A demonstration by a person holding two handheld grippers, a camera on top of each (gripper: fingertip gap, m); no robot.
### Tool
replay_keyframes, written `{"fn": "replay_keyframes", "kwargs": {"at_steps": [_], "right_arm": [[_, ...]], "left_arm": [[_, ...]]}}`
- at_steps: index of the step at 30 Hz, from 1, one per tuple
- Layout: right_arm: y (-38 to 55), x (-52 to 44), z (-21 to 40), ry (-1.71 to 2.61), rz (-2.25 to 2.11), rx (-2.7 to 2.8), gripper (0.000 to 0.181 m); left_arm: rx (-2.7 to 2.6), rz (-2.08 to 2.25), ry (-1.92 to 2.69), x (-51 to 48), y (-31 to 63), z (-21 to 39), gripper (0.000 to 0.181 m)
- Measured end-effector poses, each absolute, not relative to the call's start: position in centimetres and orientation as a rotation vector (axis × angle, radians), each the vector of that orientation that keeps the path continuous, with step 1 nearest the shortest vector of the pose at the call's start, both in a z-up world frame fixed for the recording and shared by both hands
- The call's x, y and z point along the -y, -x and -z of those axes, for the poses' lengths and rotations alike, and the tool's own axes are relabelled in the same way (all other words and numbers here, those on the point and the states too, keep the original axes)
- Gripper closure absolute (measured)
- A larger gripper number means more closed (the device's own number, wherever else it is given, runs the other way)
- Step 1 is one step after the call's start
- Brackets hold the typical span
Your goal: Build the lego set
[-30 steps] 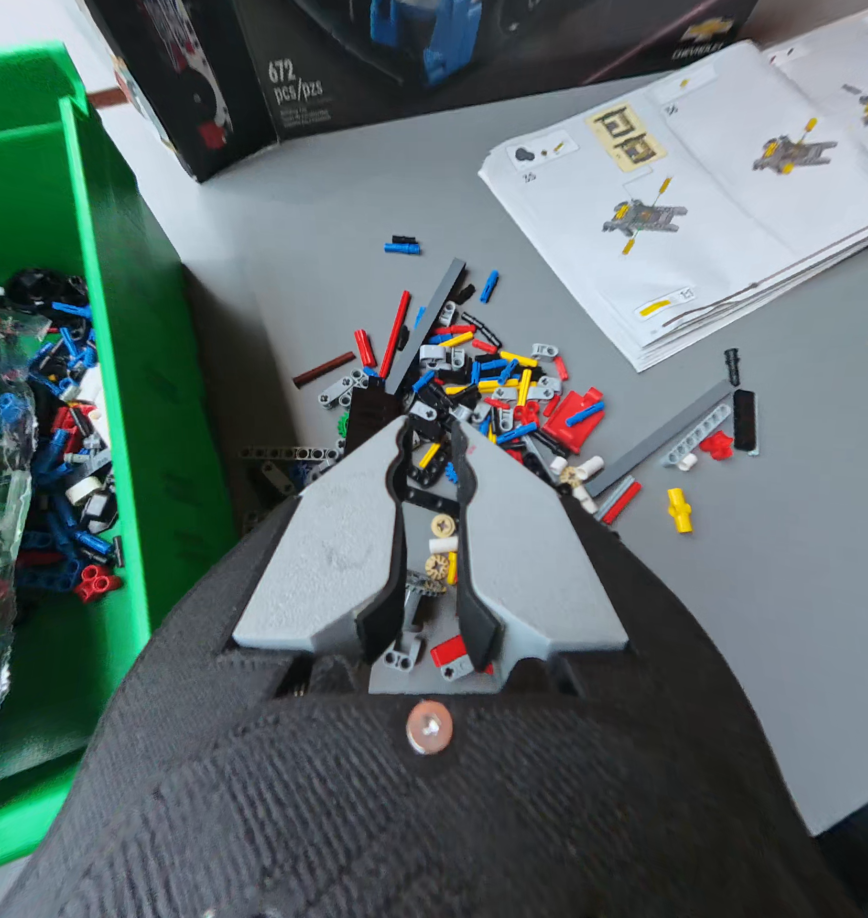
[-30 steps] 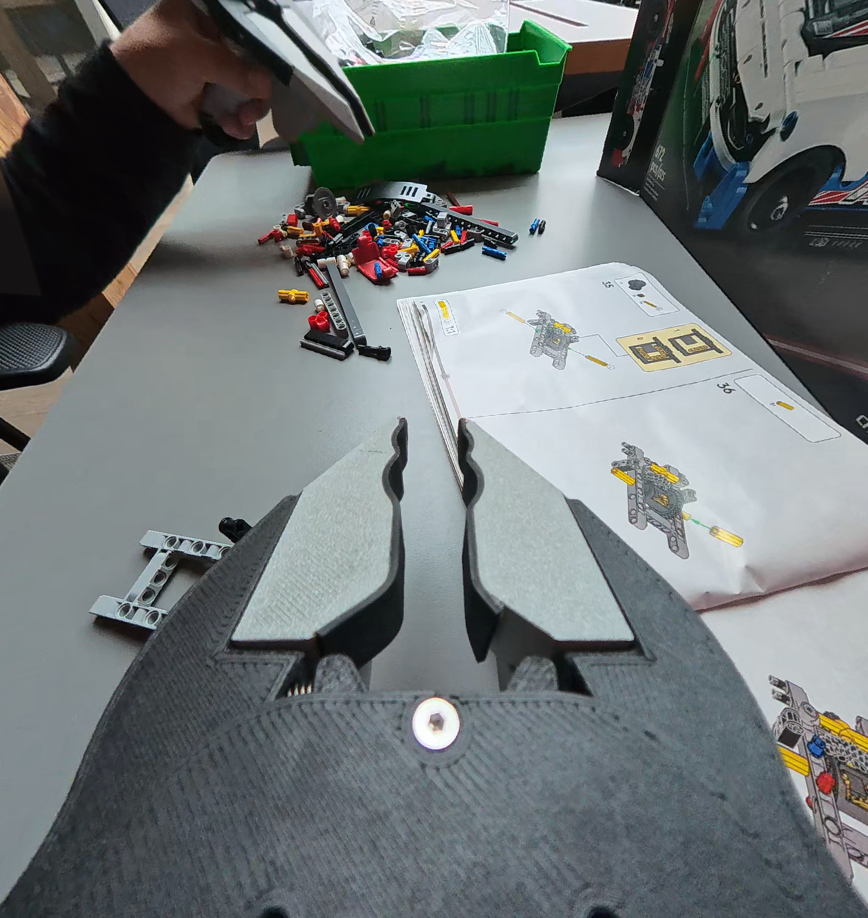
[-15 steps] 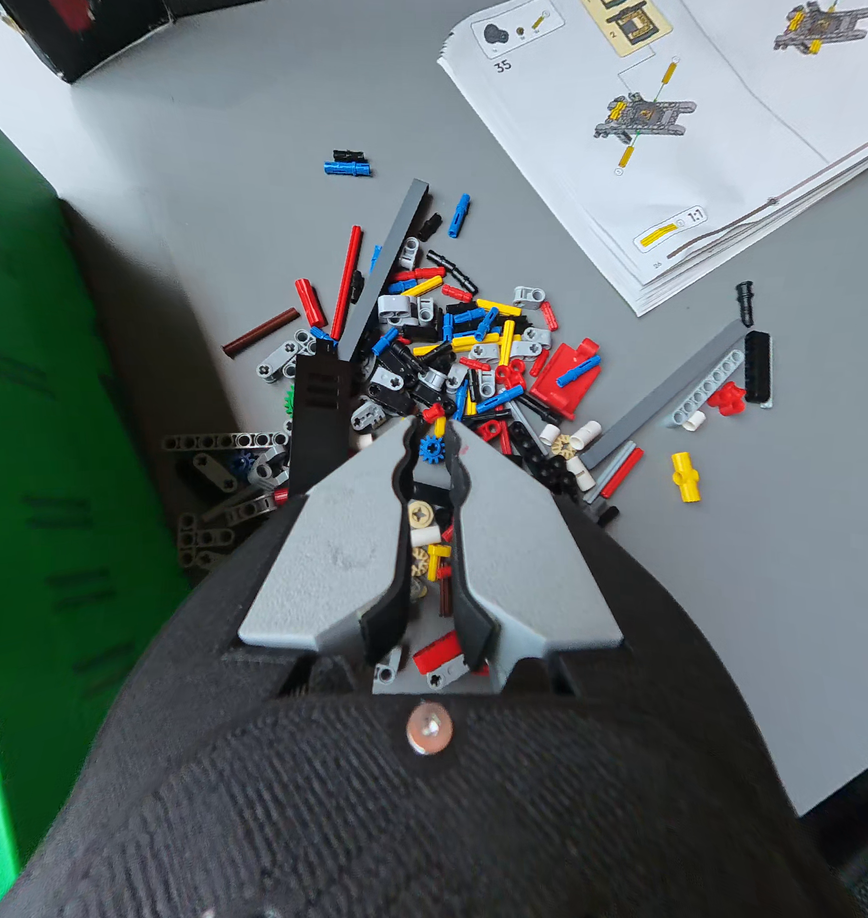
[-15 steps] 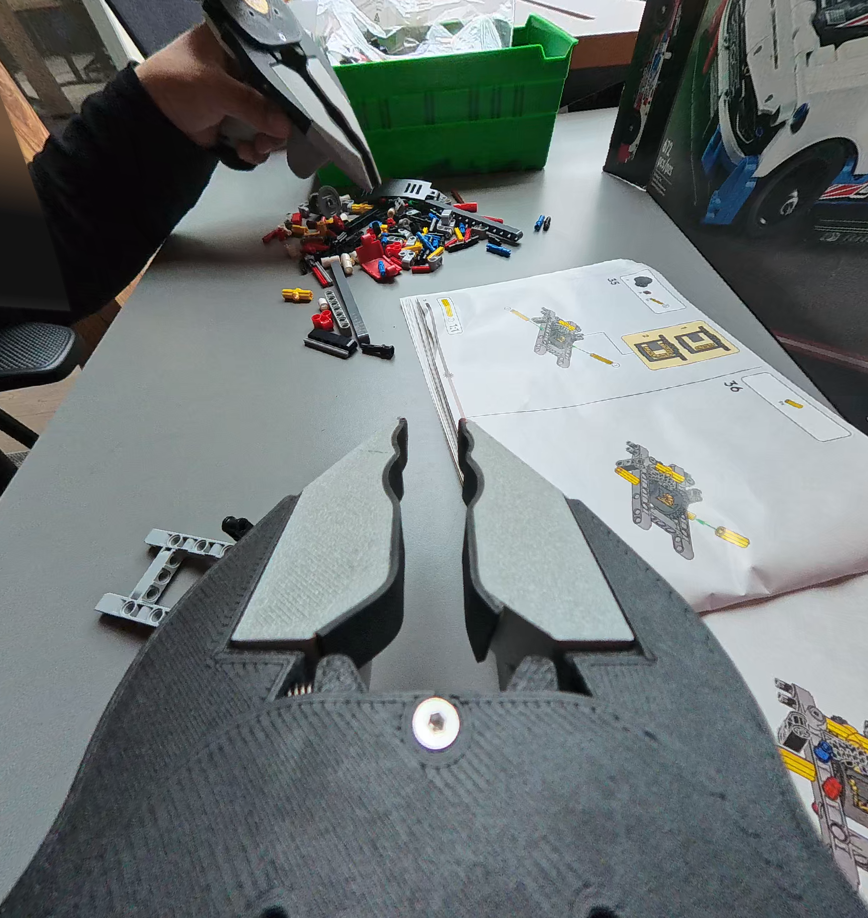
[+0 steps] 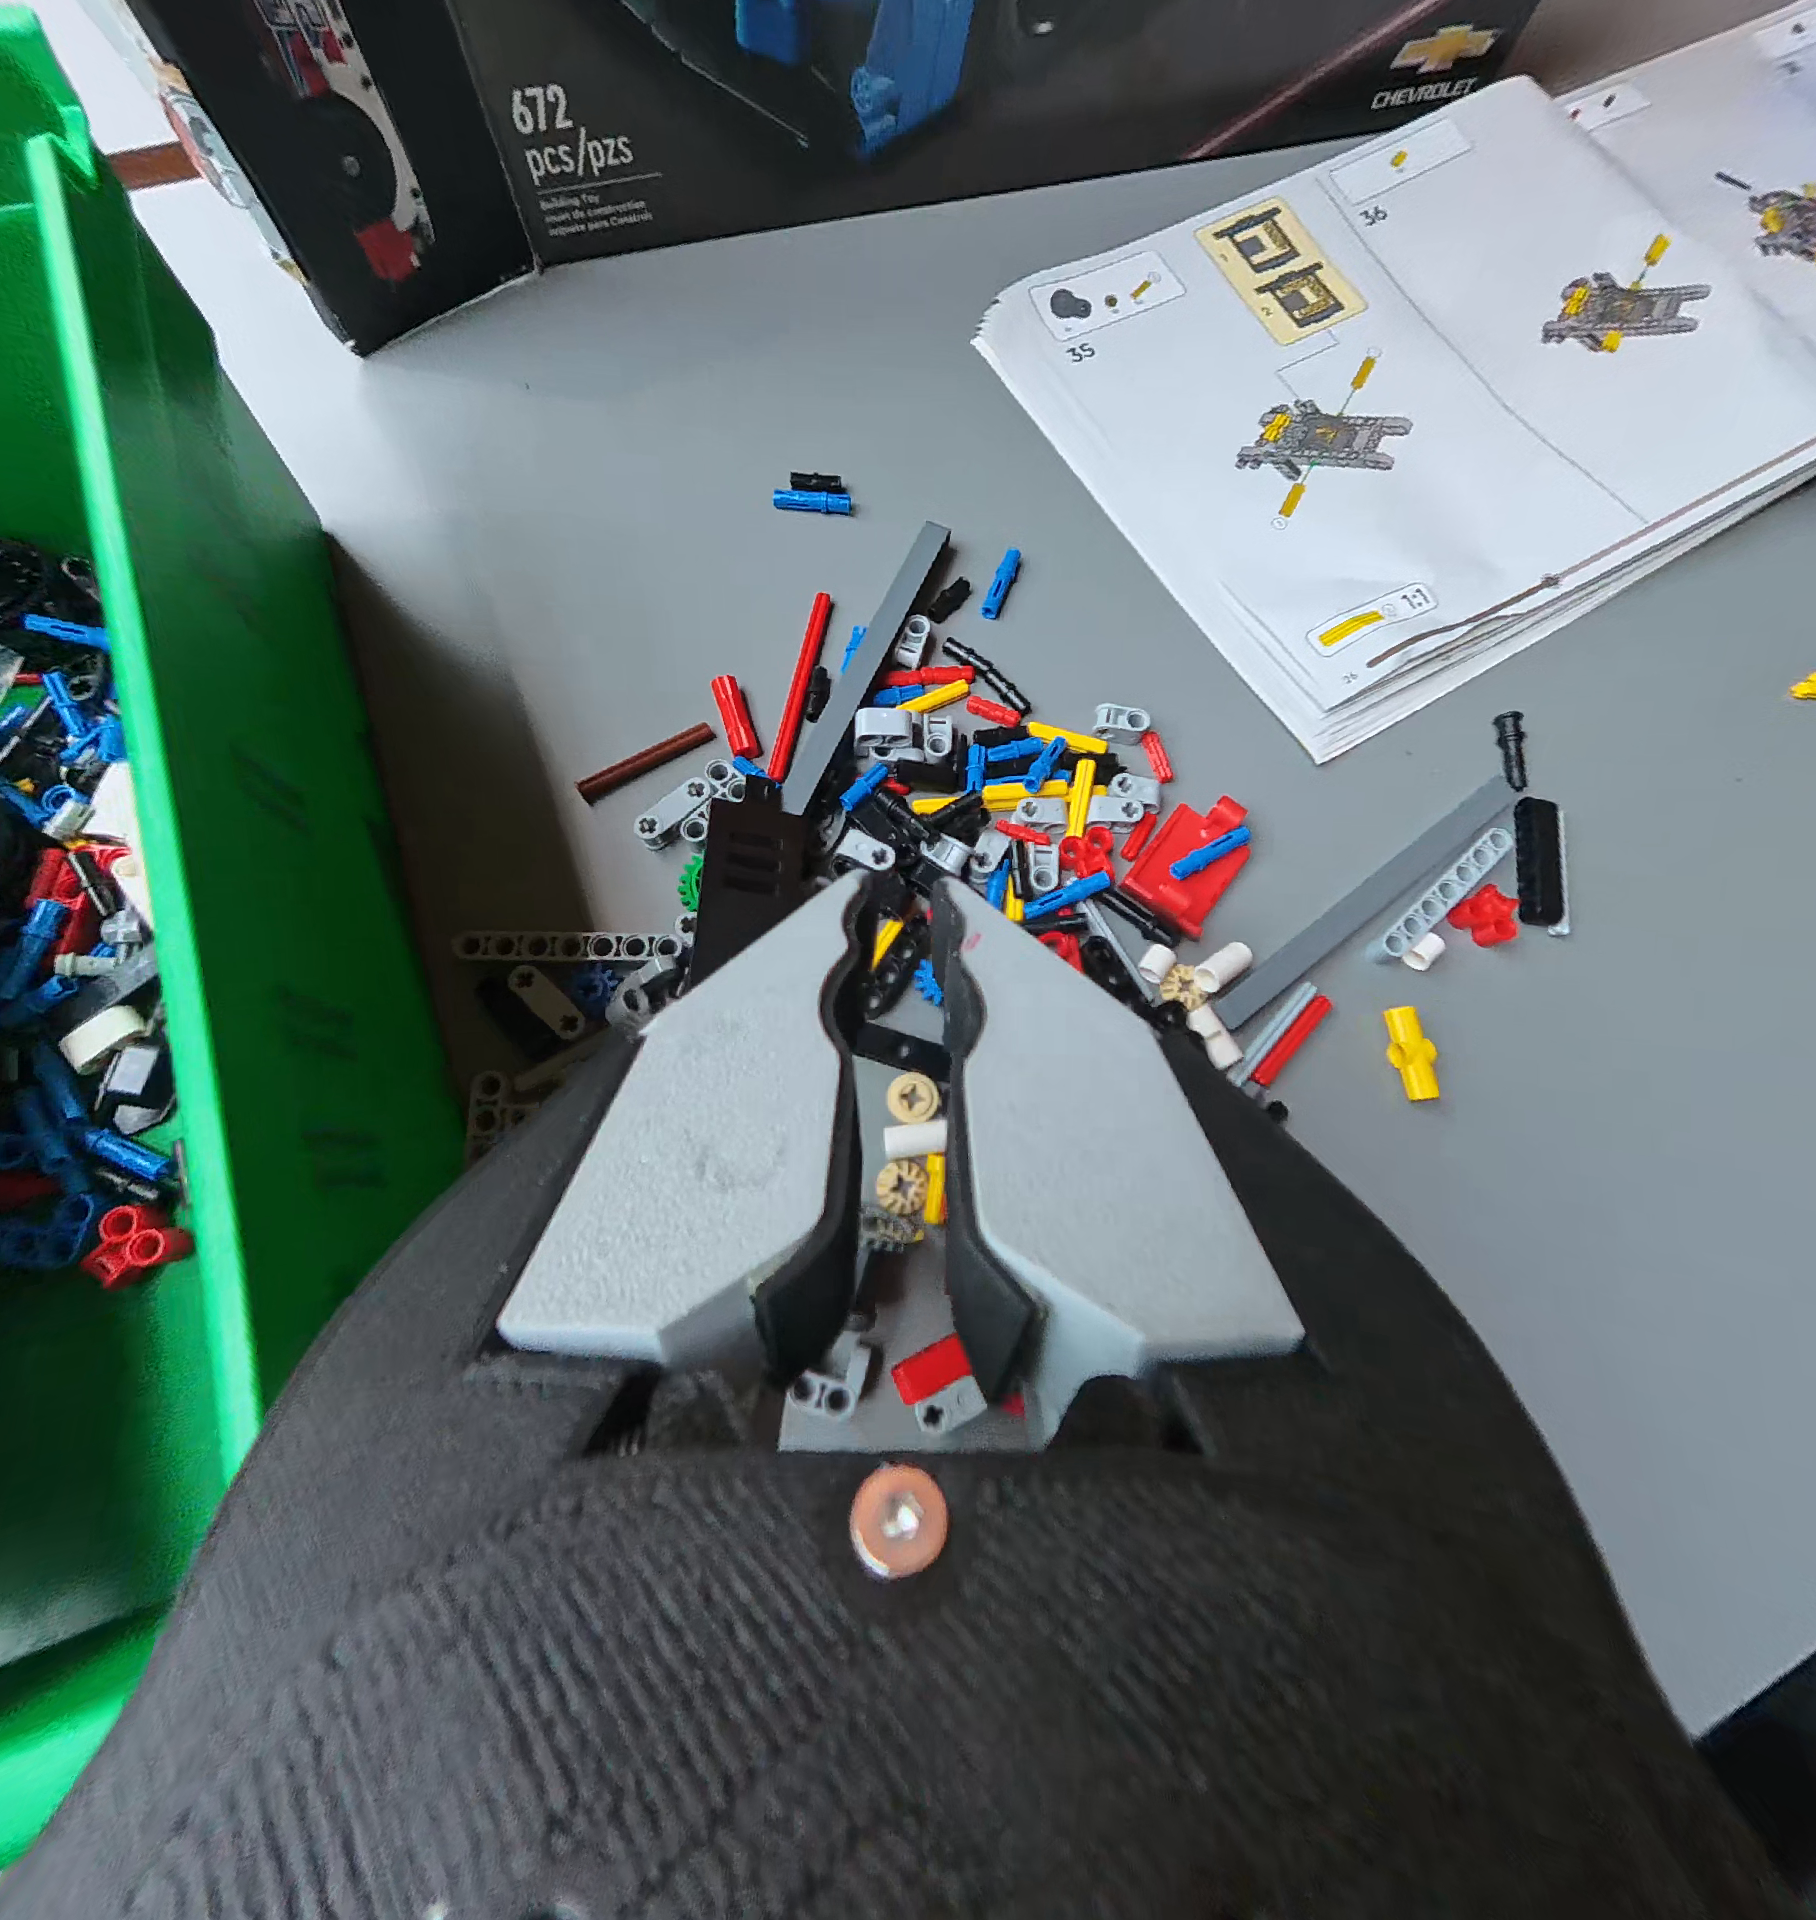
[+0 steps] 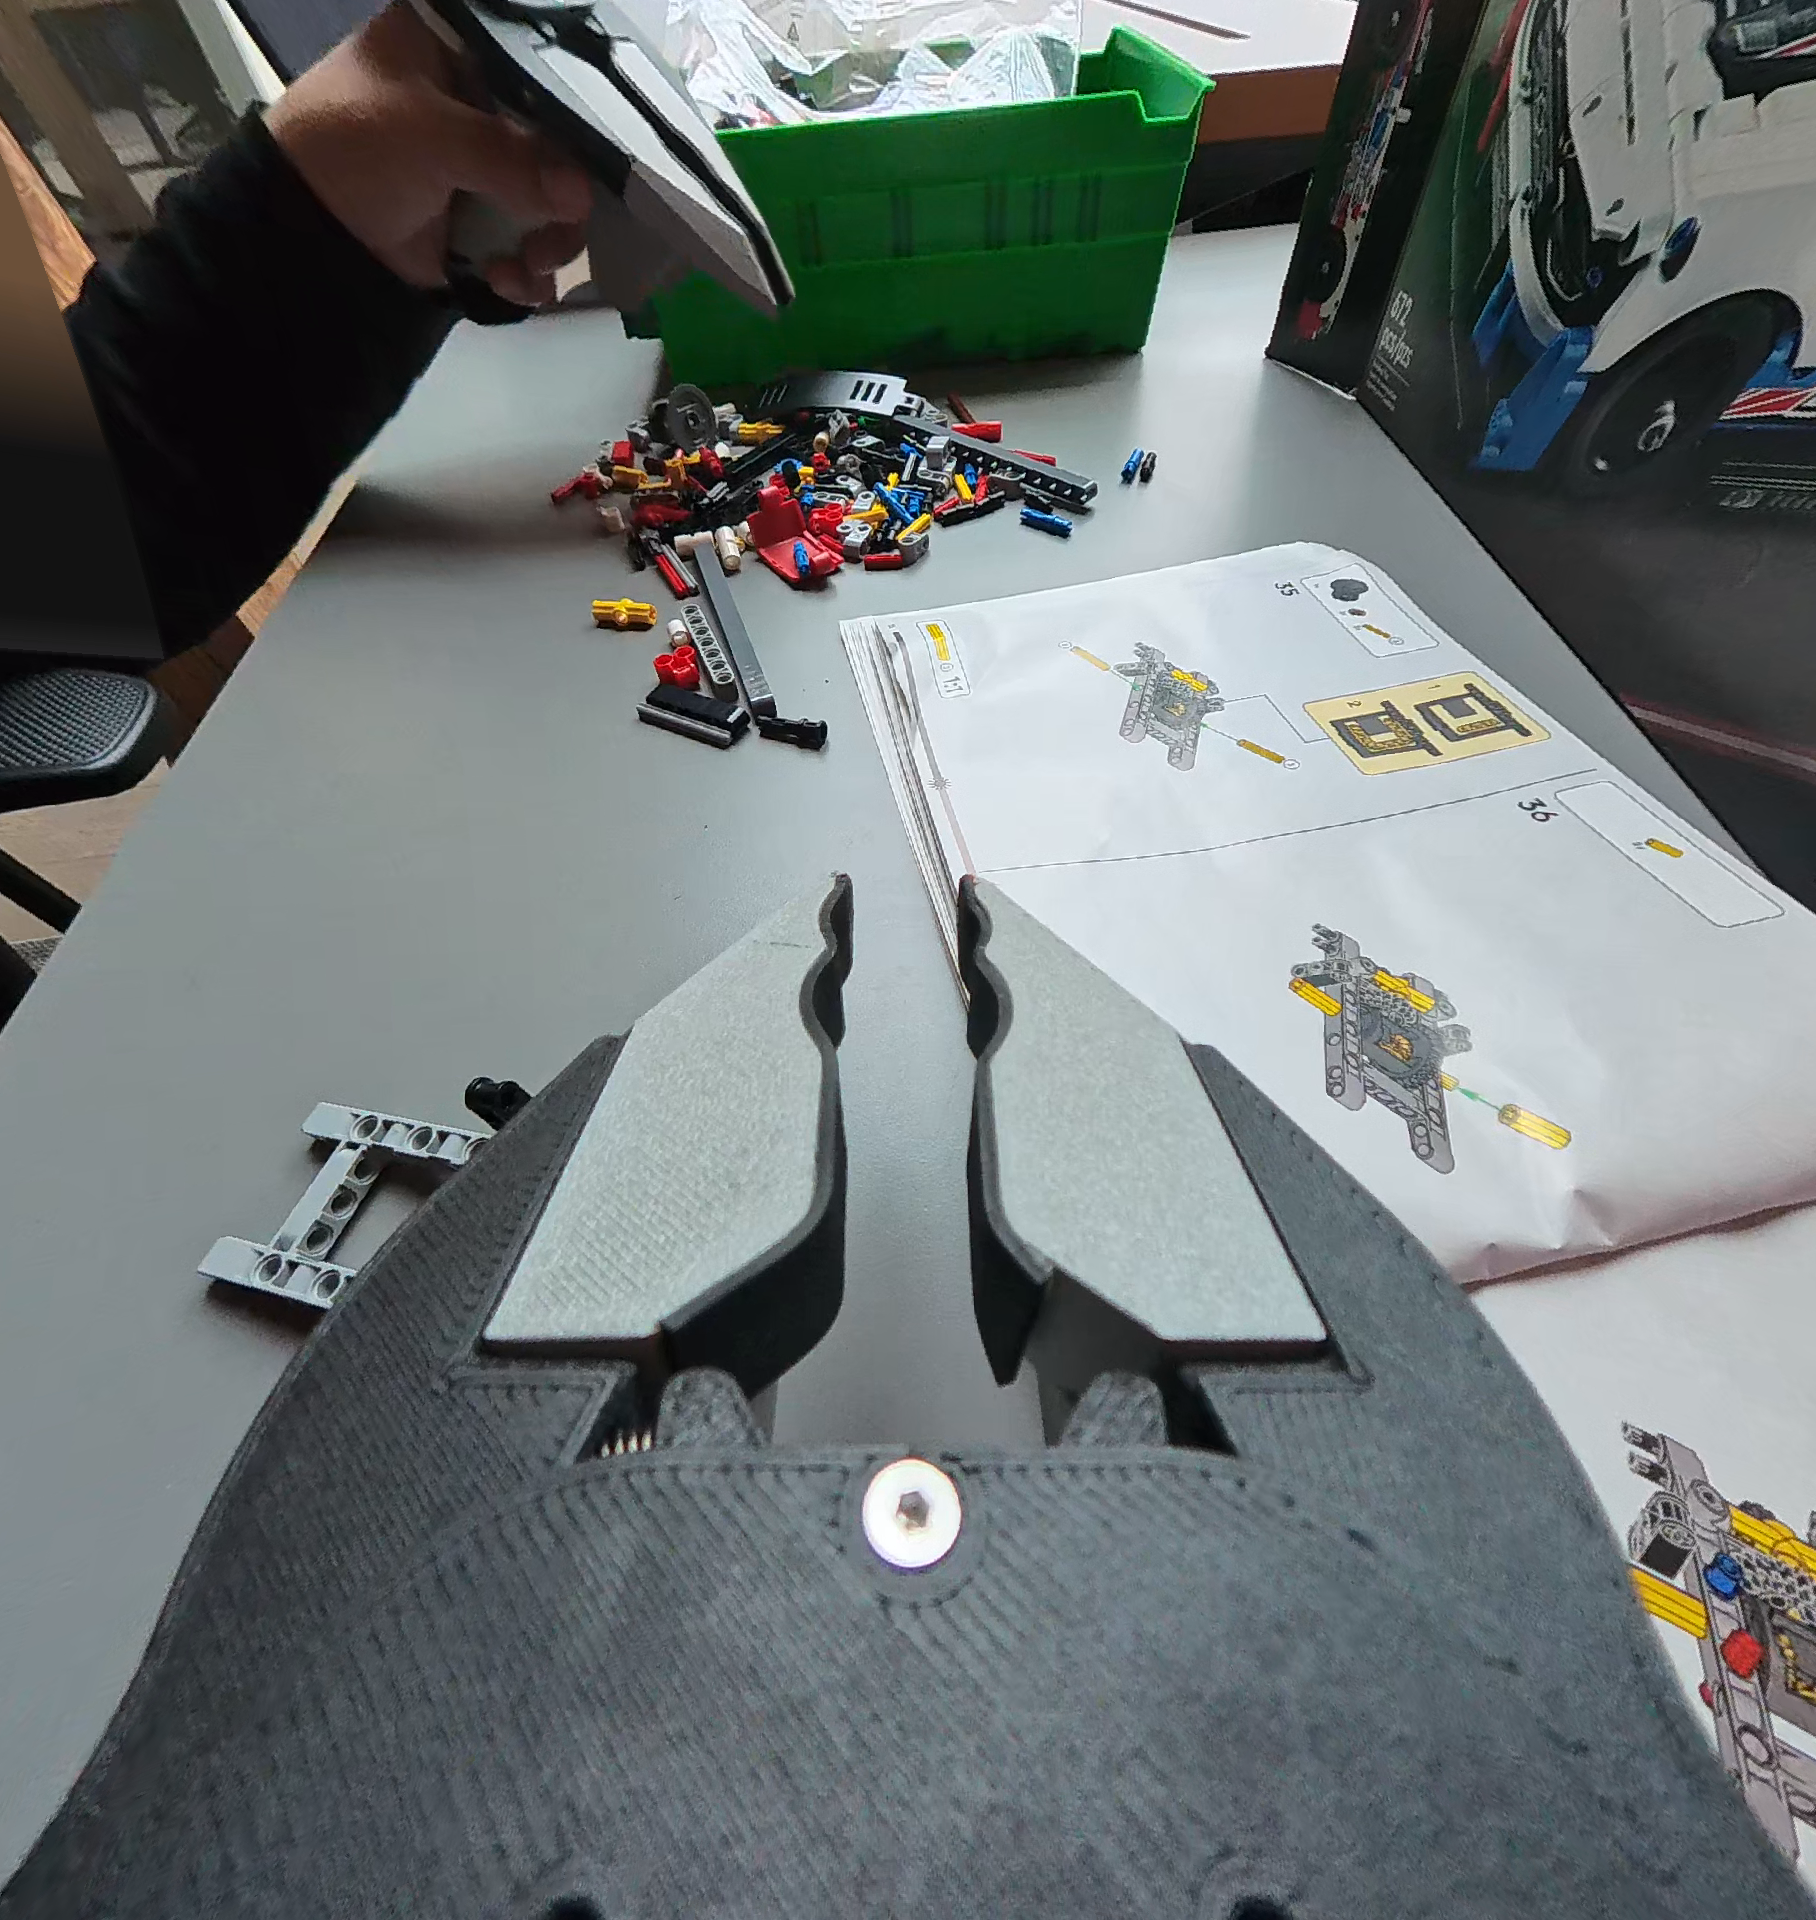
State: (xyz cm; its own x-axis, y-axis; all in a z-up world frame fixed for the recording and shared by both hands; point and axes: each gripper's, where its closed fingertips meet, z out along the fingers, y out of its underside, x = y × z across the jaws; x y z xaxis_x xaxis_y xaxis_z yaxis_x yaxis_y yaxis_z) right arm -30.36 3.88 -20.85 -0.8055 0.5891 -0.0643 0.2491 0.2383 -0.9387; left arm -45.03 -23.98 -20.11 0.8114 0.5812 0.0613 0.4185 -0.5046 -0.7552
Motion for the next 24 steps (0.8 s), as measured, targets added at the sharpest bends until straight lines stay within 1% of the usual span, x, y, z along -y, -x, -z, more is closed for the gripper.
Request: {"fn": "replay_keyframes", "kwargs": {"at_steps": [4,8,12,18,24], "right_arm": [[30.4,-3.9,20.9,0.783,-1.591,2.219,0.165],[30.4,-3.9,20.9,0.787,-1.594,2.219,0.165],[30.4,-3.9,20.9,0.788,-1.593,2.22,0.165],[30.4,-3.9,20.9,0.789,-1.598,2.22,0.164],[30.3,-3.8,20.9,0.783,-1.597,2.223,0.164]], "left_arm": [[0.685,-0.176,2.195,23.6,43.7,20.1,0.176],[0.67,-0.168,2.284,23.6,43.1,21.5,0.176],[0.552,-0.011,2.337,22.0,40.7,22.6,0.177],[0.463,0.02,2.471,20.6,39.1,25.1,0.177],[0.413,0.039,2.499,19.8,38.4,25.3,0.177]]}}
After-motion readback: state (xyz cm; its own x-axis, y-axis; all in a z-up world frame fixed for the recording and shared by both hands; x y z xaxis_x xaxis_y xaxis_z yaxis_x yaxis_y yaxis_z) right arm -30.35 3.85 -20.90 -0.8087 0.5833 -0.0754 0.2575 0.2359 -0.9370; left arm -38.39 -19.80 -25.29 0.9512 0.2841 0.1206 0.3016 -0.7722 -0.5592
